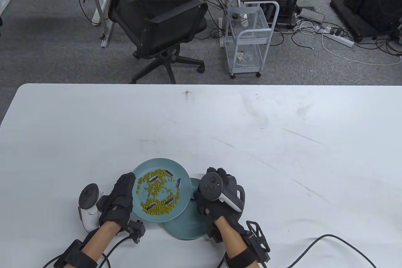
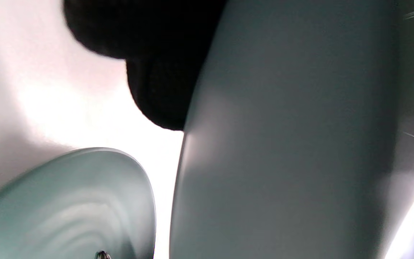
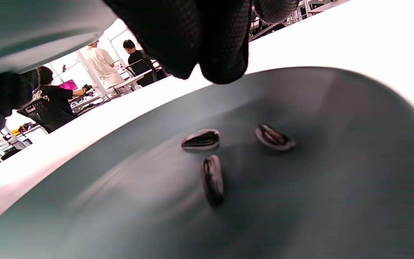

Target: Pick sunflower seeds with hand pinch into plate

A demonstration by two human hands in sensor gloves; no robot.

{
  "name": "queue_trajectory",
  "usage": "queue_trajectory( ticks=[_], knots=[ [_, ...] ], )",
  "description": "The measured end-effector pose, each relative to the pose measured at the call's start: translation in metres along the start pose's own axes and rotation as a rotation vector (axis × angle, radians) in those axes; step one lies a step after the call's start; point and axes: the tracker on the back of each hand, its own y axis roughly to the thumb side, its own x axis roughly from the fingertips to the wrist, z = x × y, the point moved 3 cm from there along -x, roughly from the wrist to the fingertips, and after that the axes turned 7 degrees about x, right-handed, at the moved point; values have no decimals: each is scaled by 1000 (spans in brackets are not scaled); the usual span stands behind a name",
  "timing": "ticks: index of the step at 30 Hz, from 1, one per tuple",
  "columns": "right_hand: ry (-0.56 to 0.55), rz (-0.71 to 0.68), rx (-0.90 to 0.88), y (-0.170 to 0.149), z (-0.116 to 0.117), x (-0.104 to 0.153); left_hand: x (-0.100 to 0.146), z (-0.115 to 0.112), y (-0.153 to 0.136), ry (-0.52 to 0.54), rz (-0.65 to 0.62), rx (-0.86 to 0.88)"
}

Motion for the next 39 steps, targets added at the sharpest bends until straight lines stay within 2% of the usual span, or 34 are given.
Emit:
queue_trajectory(
  ticks=[6,14,22,29,34,37,39],
  knots=[
    [-40,19,-31,-4,-12,5,0,0,0,-3,-2,2],
    [-188,0,-91,9,-56,19,1,0,1,-3,0,11],
    [-193,-101,-48,56,-83,15,1,0,1,-15,3,13],
    [-215,-199,-92,100,-97,5,0,-4,-3,-19,14,4],
    [-93,-227,-58,127,-88,-14,0,-8,-4,-34,17,-9],
    [68,-249,-12,132,-67,-28,-1,-11,-6,-33,24,-29],
    [111,-244,24,129,-55,-32,-2,-14,-8,-49,34,-36]
  ],
)
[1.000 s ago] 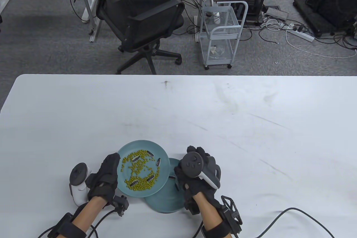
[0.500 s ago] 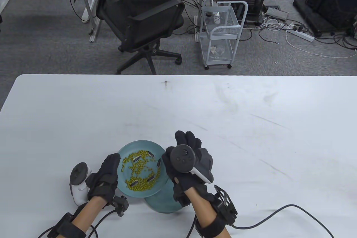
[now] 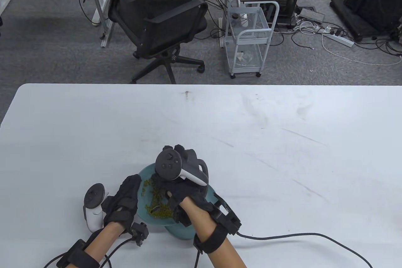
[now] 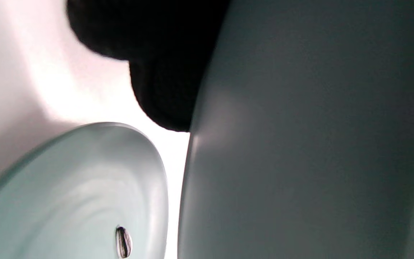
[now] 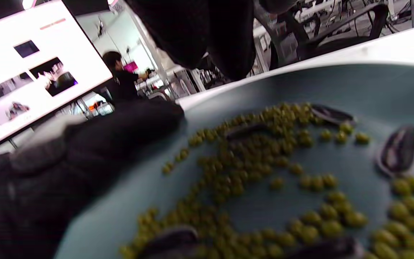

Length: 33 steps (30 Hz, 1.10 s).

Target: Pick sunflower seeds with hand pinch into plate

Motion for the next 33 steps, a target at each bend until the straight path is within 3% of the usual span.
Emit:
queue_trajectory(
  ticks=[9,17,33],
  knots=[
    [85,-22,105,-4,23,-10,0,-1,0,3,0,-2],
    [20,-48,241,4,31,-12,2,-1,-2,14,7,7],
    [-19,-40,266,5,33,-12,1,-5,-4,2,10,1]
  ],
)
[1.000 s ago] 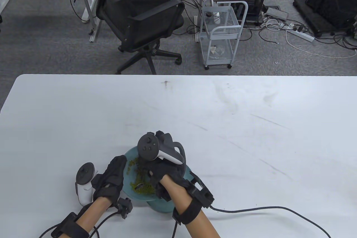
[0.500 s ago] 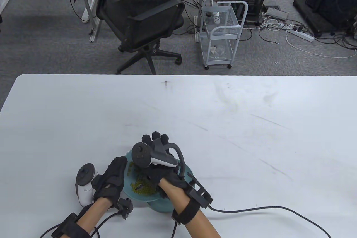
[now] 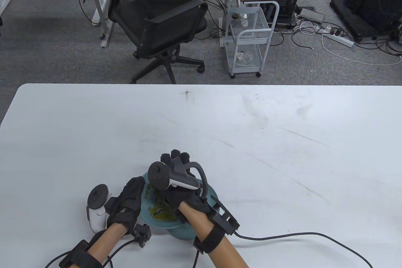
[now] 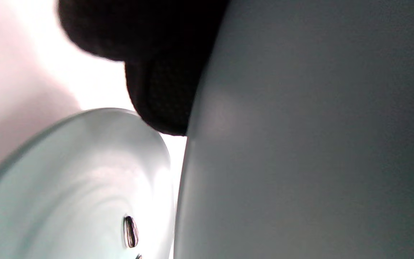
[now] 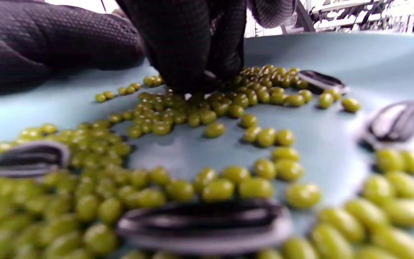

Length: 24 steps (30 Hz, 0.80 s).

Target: Pick sunflower seeds with hand pinch into plate

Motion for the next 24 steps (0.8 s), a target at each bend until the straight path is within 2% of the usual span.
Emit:
queue_trajectory(
  ticks=[6,15,24],
  knots=[
    [-1,-2,20,5,1,0,0,1,0,7,-3,-3],
    [63,-12,-5,3,5,0,0,-3,1,-5,-8,-26],
    [7,-1,-61,-3,-3,3,2,1,2,9,-11,-1]
  ],
)
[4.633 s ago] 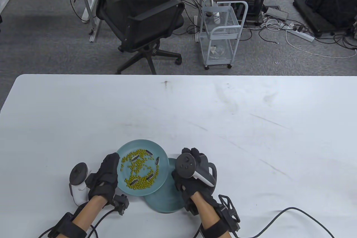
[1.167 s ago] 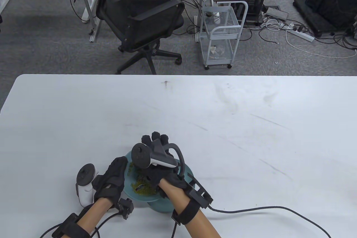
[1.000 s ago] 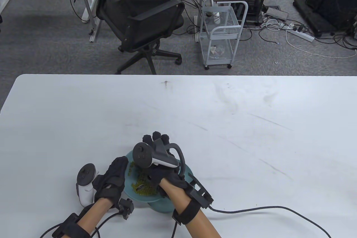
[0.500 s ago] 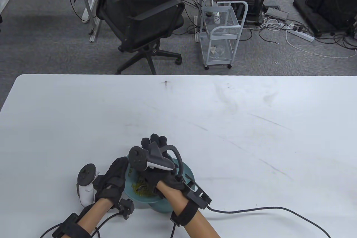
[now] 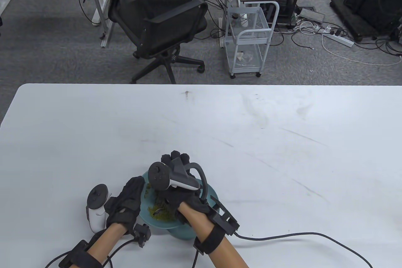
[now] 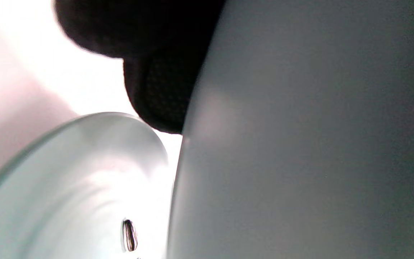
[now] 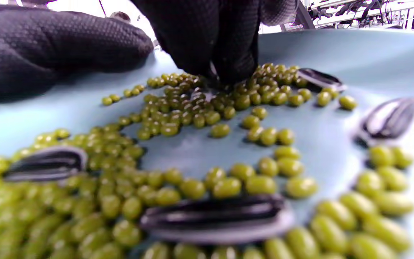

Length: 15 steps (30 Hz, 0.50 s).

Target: Pick sunflower seeds with hand pinch into plate

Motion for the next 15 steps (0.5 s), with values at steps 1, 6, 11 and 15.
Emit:
queue_trajectory(
  ticks=[1,6,11,15],
  knots=[
    [-5,2,-7,-1,-1,1,0,0,0,1,-1,1],
    [-42,10,-36,-5,-10,6,1,1,1,7,-3,-1],
    [-119,34,-122,-16,-29,18,1,2,3,6,-10,7],
    [-176,67,-193,-31,-44,33,2,3,4,8,-11,10]
  ],
)
